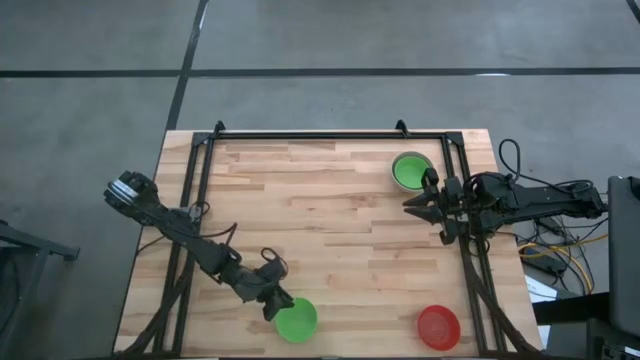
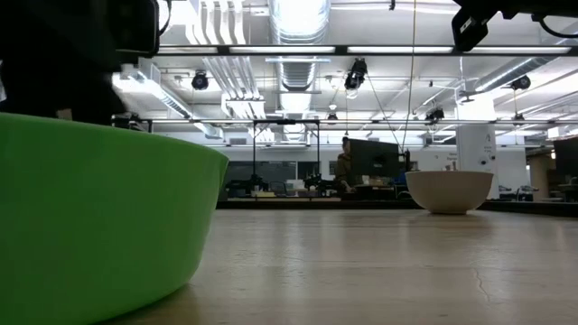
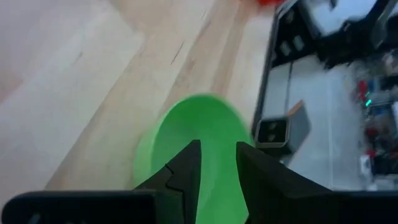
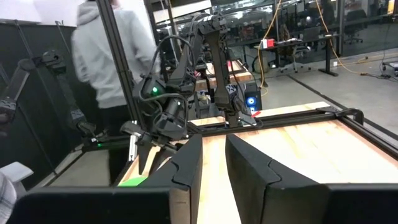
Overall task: Nest bowls inside each other
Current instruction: Stack the green bowl on top of the green bowl
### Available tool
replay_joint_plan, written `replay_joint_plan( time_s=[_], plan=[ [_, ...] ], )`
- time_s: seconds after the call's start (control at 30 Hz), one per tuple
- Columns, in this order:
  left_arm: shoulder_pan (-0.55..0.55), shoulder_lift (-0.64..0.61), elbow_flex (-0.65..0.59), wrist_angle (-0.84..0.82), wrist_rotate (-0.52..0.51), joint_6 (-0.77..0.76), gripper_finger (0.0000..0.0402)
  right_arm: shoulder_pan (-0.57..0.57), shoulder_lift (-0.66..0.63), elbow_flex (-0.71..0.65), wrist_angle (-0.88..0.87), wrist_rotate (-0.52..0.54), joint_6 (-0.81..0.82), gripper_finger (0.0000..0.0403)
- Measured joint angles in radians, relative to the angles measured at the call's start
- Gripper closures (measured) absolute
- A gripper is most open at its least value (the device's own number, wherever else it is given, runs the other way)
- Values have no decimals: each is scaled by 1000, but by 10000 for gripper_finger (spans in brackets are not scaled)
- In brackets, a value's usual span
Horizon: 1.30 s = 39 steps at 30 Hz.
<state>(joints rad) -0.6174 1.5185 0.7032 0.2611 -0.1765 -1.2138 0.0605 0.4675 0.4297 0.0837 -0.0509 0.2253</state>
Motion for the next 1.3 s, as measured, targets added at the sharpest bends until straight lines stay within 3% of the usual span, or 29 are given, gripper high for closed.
replay_joint_plan(
  time_s=[0.27,1.3],
  plan=[
    [-1,0,2,-126,44,-22,296,0,0,0,0,0,0,327],
    [0,0,3,-213,99,-15,296,0,0,0,0,0,0,321]
  ],
)
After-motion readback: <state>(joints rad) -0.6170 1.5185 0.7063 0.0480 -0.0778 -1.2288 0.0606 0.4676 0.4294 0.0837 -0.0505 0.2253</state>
